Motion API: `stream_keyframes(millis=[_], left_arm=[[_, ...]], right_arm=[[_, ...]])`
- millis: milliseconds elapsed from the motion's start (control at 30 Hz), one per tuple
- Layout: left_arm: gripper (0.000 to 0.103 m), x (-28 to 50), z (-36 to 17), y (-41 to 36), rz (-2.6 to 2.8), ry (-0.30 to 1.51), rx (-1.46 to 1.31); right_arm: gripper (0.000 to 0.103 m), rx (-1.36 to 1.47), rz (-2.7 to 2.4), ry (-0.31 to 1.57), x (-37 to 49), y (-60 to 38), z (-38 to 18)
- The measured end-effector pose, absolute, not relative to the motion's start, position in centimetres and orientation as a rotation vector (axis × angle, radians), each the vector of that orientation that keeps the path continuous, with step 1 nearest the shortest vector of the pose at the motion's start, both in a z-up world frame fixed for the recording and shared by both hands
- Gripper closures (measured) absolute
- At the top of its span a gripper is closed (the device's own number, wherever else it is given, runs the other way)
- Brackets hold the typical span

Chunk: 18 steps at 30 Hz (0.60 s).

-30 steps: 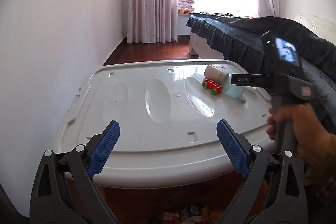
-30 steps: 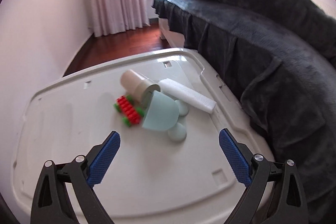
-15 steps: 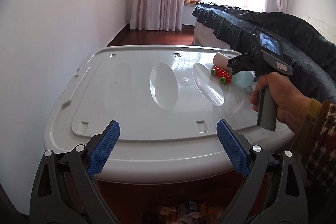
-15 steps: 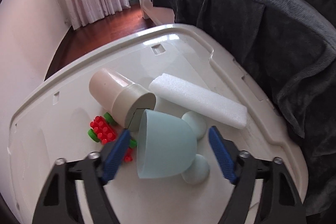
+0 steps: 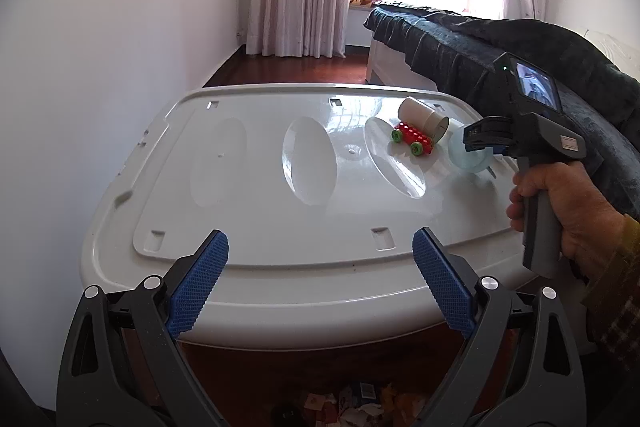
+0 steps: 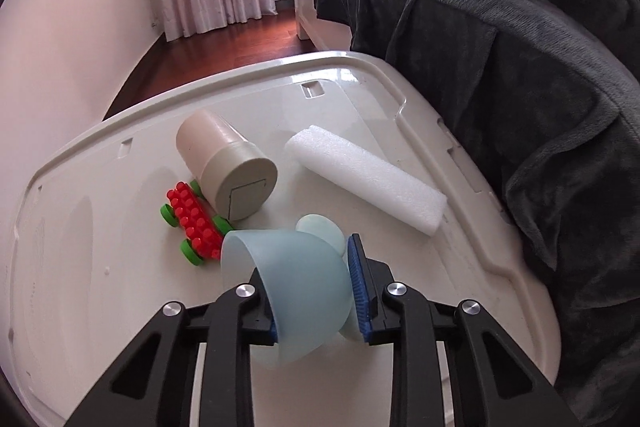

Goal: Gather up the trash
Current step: 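Grasp the pale blue cup with the right tool, then grasp the beige cup with the left tool while the right tool holds the blue cup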

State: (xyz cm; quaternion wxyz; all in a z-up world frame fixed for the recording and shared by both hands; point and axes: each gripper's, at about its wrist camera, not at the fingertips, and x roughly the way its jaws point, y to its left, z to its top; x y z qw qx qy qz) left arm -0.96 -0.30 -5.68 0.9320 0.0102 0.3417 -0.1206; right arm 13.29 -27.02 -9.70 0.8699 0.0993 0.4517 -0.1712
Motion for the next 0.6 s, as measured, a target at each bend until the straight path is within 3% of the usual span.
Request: stream_keyframes(millis=[300,600], left_arm=[[0.012,1.7,-4.6,-2.3,-0.294,0.740,-0.053],[0.012,13.1,-2.5,-12.8,-0.331,0.778,-0.107]], right_arm=[[0.076,0.114,-0.275,0.852,10.0,-27.0,-4.7],[0.076,0.028,-0.280,0.722,7.0,-30.9,1.1]])
